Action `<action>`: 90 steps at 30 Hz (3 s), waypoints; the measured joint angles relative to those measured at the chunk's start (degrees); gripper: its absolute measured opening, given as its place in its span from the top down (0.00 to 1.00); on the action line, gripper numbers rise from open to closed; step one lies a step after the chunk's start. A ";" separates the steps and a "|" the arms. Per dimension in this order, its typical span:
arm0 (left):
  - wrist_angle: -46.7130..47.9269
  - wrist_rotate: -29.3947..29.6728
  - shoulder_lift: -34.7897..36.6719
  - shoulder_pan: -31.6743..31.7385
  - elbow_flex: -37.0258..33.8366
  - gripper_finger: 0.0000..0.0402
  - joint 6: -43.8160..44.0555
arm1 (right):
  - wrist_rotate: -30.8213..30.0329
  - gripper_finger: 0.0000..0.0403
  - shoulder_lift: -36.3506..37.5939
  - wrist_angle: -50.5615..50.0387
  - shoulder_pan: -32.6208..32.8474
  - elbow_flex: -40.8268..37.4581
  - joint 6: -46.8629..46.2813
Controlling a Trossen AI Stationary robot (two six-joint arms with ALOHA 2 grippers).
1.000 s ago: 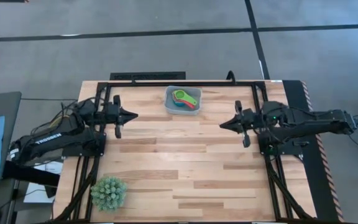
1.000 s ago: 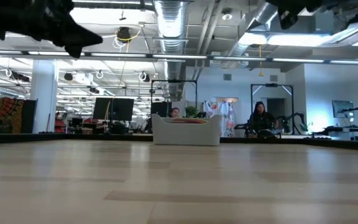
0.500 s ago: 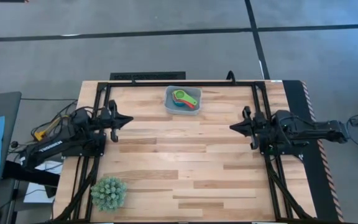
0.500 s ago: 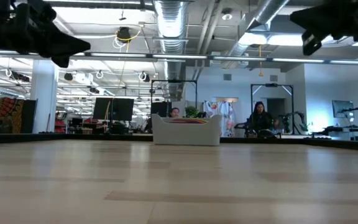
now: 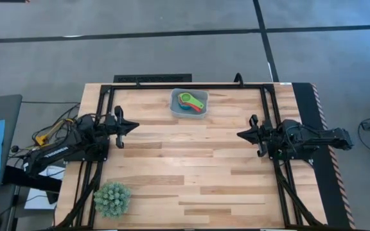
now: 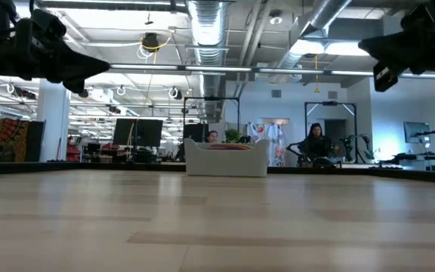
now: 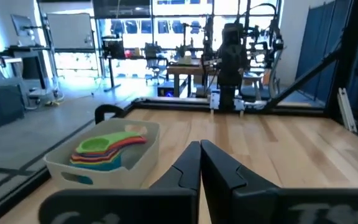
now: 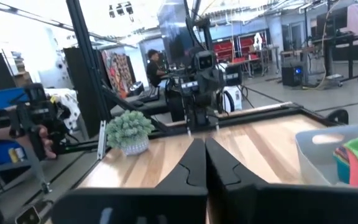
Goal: Nest measuring cups in basket
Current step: Return to Home Position
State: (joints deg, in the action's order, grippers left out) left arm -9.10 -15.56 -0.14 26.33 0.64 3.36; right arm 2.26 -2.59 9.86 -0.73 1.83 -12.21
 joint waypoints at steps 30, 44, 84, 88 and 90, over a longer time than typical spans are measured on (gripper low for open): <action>6.53 15.00 -0.60 -18.42 -0.20 1.00 -4.40 | 1.98 0.96 2.52 -7.75 -0.39 -1.47 -1.33; 7.45 16.29 -0.61 -18.63 -0.24 1.00 -2.93 | 2.16 0.88 2.52 -8.02 -0.39 -1.51 -1.44; 7.45 16.25 -0.61 -18.63 -0.26 1.00 -2.93 | 2.21 0.88 2.52 -8.11 -0.41 -1.58 -1.36; 7.45 16.25 -0.61 -18.62 -0.26 1.00 -2.93 | 2.21 0.88 2.52 -8.10 -0.42 -1.58 -1.38; 7.44 16.25 -0.61 -18.64 -0.26 1.00 -2.93 | 2.21 0.88 2.52 -8.11 -0.40 -1.58 -1.36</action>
State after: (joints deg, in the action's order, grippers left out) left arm -1.66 0.69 -0.75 7.68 0.38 0.43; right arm 4.47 -0.08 1.76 -1.13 0.25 -13.57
